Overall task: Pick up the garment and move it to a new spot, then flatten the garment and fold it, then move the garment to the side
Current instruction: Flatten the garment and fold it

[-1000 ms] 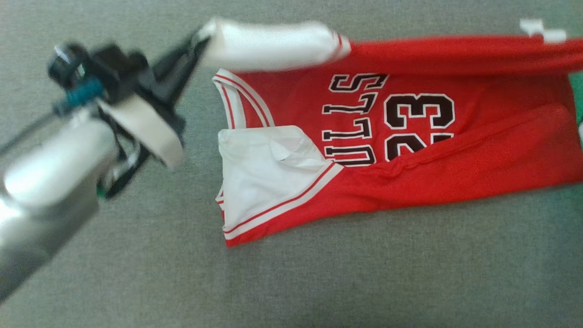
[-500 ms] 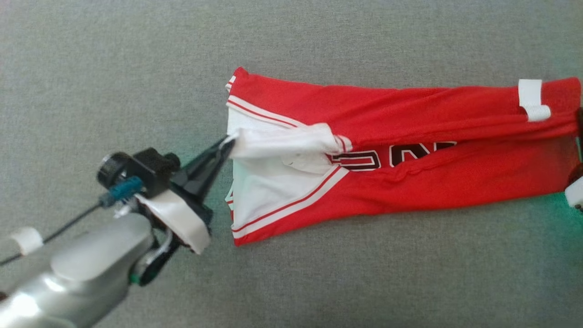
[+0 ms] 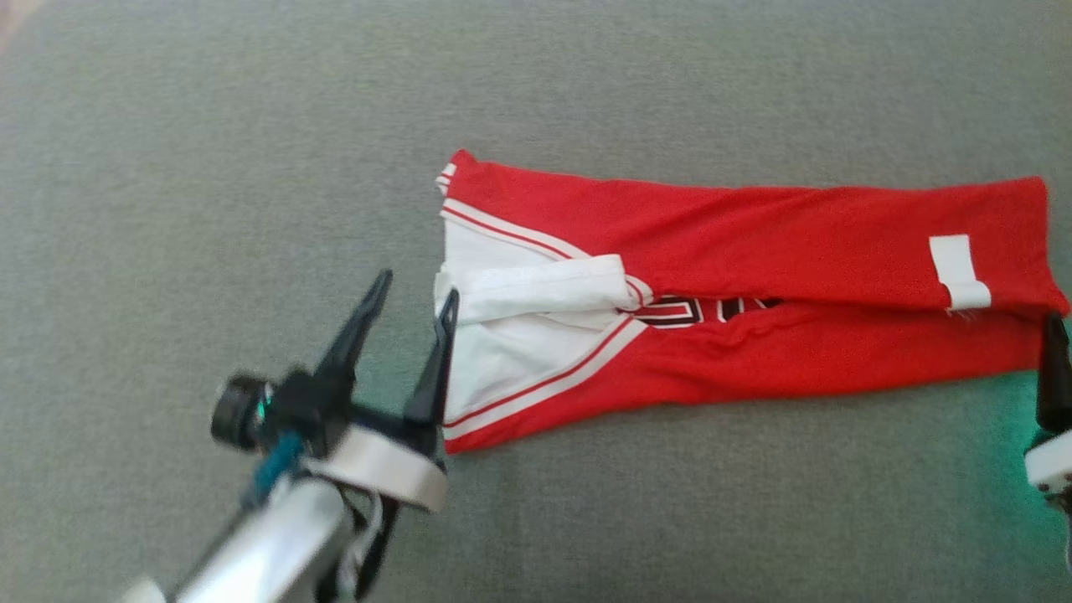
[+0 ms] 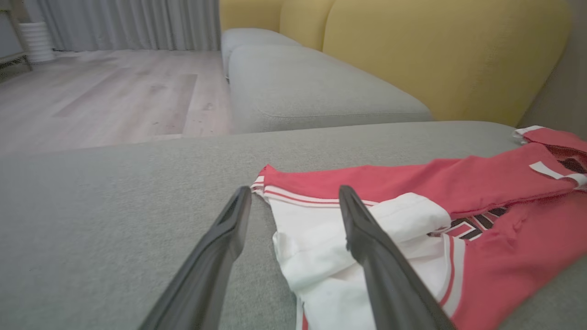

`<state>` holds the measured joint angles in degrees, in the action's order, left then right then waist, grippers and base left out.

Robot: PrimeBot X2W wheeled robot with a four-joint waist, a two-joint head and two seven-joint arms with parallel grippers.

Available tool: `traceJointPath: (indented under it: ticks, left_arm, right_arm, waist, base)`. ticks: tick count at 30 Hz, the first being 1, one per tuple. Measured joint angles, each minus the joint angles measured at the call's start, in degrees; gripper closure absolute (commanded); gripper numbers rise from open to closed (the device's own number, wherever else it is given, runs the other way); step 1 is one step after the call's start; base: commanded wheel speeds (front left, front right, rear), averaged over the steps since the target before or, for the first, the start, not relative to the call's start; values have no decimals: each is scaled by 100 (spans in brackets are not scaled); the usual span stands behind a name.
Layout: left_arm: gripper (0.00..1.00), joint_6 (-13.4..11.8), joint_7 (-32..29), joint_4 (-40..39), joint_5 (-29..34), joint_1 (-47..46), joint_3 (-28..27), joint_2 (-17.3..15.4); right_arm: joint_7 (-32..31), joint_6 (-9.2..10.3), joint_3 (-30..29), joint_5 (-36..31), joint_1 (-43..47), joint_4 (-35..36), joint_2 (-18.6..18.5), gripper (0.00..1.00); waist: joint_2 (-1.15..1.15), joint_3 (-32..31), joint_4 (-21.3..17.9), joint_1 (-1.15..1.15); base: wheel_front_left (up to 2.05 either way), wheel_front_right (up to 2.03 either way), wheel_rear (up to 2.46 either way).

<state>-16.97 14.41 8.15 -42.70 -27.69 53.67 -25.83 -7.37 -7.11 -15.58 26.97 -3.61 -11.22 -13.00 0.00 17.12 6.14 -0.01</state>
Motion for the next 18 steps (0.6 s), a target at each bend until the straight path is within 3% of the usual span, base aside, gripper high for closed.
traceJointPath:
  ticks: [3, 8, 12, 18]
  left_arm:
    - [0, -170, 4, -266, 686, 711, -589, 336]
    - [0, -201, 4, -639, 1695, 1506, -1245, 899]
    - [0, -78, 5, -900, 2460, 2003, -1616, 1362]
    - [0, 226, 13, -992, 2893, 2373, -1942, 1699]
  right_arm:
    - [38, 0, -168, -16, 91, 5, 114, 0]
    - [31, 0, -404, -16, 27, -66, 136, 0]
    - [-256, 0, -816, -314, -297, -408, 74, 0]
    - [-776, 0, -1441, -849, -405, -1010, 53, 0]
  waist:
    - [0, -68, 106, 0]
    - [0, -164, 369, 0]
    - [0, -235, 725, 1]
    - [0, -263, 1124, 1]
  base:
    - [0, 0, 0]
    - [0, 0, 0]
    - [0, 0, 0]
    - [0, 0, 0]
